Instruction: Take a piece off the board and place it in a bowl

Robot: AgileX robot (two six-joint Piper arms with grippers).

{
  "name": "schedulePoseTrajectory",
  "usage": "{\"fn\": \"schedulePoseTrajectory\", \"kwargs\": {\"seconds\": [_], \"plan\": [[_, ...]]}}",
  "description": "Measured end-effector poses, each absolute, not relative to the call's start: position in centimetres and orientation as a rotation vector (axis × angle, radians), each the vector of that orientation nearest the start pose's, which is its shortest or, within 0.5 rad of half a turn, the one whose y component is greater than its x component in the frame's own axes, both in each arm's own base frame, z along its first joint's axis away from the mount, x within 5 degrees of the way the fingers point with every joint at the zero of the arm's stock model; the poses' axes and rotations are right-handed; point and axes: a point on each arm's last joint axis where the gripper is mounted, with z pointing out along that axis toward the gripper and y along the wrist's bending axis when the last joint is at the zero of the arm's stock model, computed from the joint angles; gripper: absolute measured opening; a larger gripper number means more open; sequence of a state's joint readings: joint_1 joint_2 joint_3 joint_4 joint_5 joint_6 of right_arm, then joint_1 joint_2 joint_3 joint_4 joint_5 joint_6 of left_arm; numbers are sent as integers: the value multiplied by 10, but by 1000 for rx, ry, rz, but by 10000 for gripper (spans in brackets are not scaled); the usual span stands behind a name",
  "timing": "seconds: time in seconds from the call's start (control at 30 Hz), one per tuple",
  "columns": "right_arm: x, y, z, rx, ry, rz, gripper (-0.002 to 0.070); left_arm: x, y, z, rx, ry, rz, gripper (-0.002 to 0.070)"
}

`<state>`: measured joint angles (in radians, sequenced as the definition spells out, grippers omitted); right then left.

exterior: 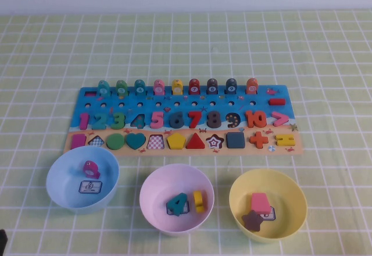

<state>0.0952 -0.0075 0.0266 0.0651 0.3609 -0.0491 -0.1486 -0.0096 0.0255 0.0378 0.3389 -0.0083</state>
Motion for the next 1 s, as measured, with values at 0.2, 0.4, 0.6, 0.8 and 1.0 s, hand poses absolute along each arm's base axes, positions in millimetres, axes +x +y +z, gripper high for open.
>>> {"fn": "schedulePoseTrajectory", "kwargs": {"seconds": [0.2,0.4,0.6,0.8,1.0], "plan": [[53,7,172,-94,1861,95,-17,55,-13,189,-273,1686,-544,-5],[53,7,172,-94,1861,95,-17,56,-11,199,-396,1556,-663,-5],[53,7,172,-94,1861,95,-17,56,-10,202,-426,1520,-691,-5],[53,7,172,-94,1861,95,-17,49,-17,214,-333,1685,-672,-5],[53,7,172,-94,1862,95,-17,49,-27,267,-3,1952,-502,-5]]}}
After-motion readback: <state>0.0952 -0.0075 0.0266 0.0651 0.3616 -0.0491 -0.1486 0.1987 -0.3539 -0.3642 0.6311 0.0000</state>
